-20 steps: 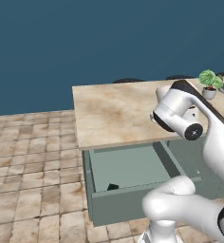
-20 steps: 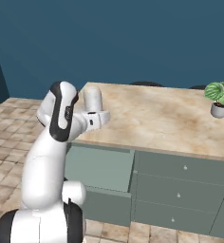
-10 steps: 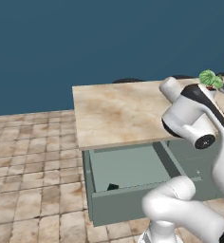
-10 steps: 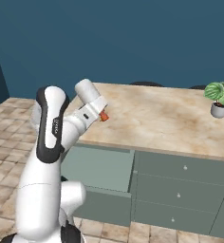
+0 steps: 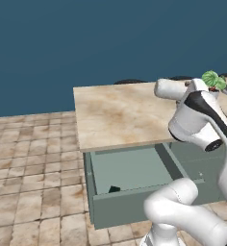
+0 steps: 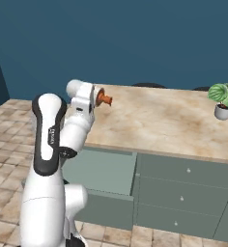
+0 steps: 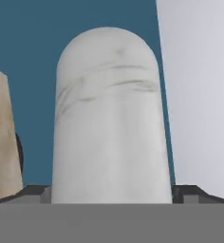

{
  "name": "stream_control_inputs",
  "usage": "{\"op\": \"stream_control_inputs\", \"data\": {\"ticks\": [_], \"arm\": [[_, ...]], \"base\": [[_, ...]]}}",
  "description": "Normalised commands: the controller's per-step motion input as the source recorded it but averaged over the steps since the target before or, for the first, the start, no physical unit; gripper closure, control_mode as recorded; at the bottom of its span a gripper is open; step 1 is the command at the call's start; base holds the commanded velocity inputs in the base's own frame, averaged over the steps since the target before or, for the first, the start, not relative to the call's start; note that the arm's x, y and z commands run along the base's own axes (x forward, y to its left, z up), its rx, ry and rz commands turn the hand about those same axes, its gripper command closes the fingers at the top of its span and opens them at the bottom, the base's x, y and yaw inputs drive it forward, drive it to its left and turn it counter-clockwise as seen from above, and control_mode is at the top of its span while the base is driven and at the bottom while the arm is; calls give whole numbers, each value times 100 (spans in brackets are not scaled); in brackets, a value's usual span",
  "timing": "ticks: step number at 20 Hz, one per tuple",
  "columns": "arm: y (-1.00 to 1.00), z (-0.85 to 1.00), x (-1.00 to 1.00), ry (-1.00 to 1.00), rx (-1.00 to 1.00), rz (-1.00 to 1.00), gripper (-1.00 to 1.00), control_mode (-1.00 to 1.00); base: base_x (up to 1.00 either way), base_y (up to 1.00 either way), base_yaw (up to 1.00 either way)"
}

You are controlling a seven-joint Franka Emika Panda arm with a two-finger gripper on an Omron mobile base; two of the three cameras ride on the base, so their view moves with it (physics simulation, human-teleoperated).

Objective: Restock the sink supplies by placing the sponge and soap dispenser on the counter and next to the sink. Make sure the soap dispenser is upright.

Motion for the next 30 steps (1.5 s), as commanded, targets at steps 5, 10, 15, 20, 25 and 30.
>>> {"op": "stream_control_inputs", "data": {"ticks": [5,10,15,20,25,30], "arm": [[-9,13,-27,0,-84,0,100,-100],[-36,0,-71,-4,-78,-8,100,-100],[-46,44,-38,0,-83,-4,100,-100],[-35,46,-16,0,-82,-2,100,-100],[-2,2,-16,17,-64,-1,100,-100],[53,-37,3,37,-37,0,100,-100]], "base": [[0,0,0],[0,0,0],[0,0,0],[0,0,0],[0,0,0],[0,0,0]]}}
